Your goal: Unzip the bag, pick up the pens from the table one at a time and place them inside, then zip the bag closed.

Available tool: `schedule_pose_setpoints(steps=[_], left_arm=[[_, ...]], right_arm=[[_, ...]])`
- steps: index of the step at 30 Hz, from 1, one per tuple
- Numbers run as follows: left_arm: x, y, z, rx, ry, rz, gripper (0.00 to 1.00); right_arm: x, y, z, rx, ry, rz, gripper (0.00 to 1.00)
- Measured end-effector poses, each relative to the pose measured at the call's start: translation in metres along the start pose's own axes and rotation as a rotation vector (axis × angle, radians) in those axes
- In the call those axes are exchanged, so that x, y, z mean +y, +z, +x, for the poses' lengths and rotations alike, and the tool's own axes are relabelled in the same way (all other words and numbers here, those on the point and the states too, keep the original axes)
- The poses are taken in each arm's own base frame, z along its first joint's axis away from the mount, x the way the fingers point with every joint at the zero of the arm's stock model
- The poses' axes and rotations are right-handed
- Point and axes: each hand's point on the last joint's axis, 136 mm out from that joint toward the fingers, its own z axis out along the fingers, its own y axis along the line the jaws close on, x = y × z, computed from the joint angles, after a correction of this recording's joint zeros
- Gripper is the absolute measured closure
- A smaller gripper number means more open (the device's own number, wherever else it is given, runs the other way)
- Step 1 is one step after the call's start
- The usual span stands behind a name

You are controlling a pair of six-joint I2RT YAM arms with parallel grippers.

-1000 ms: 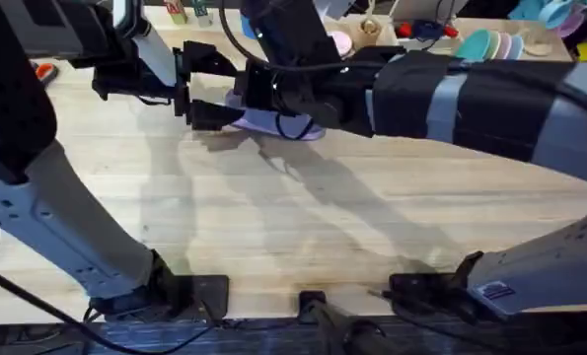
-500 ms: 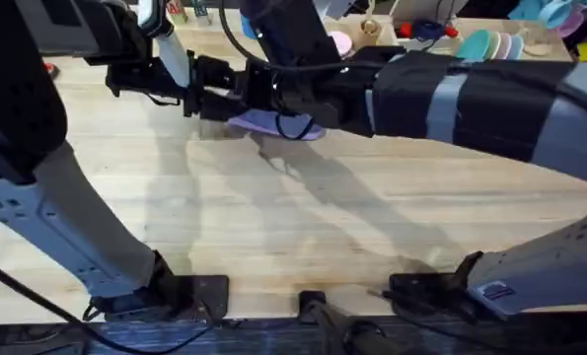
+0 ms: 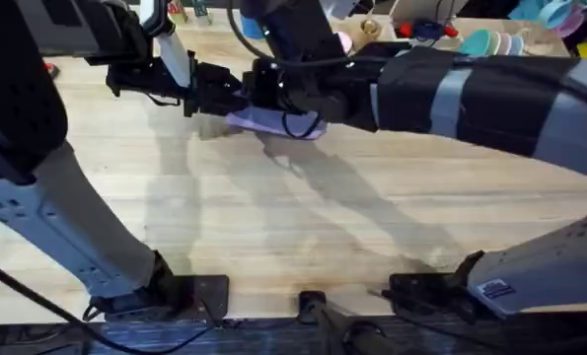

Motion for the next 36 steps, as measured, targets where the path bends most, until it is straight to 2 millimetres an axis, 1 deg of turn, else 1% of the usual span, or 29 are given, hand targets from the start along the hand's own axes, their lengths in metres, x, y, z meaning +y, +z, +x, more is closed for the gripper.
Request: schedule_pose_setpoints(steps=[3,5,11,14,20,23,26,30,31,32,34,36], left_arm=[[0.0,0.001,0.0,0.0,0.001,0.002,0.957],[-0.001,0.001,-0.001,0.0,0.002,0.003,0.957],[0.0,0.001,-0.002,-0.006,0.003,0.002,0.957],[0.0,0.001,-0.002,-0.01,0.0,0.003,0.957],[0.0,0.001,-0.003,-0.015,-0.004,0.003,0.957],[-0.002,0.001,-0.005,-0.024,-0.013,0.007,0.957],[-0.003,0.001,-0.006,-0.029,-0.026,0.011,0.957],[-0.007,0.001,-0.007,-0.033,-0.047,0.021,0.957],[-0.008,0.001,-0.007,-0.035,-0.057,0.025,0.957],[-0.008,0.001,-0.007,-0.035,-0.058,0.025,0.957],[-0.008,0.001,-0.007,-0.035,-0.057,0.025,0.957],[-0.008,0.001,-0.007,-0.035,-0.058,0.025,0.957]], right_arm=[[-0.014,-0.004,-0.001,0.024,0.013,0.036,0.972],[-0.023,-0.011,-0.005,0.03,0.021,0.06,0.972],[-0.05,-0.031,-0.032,-0.007,0.024,0.105,0.972],[-0.062,-0.037,-0.041,-0.015,0.025,0.126,0.971],[-0.095,-0.05,-0.059,-0.031,0.047,0.188,0.971],[-0.103,-0.052,-0.057,-0.012,0.027,0.211,0.972],[-0.106,-0.053,-0.052,0.009,0.011,0.225,0.972],[-0.113,-0.055,-0.042,0.051,0.004,0.255,0.973],[-0.123,-0.058,-0.034,0.091,0.008,0.289,0.973],[-0.128,-0.06,-0.032,0.104,0.013,0.304,0.973],[-0.143,-0.064,-0.031,0.123,0.032,0.339,0.969],[-0.159,-0.068,-0.034,0.128,0.058,0.373,0.971]])
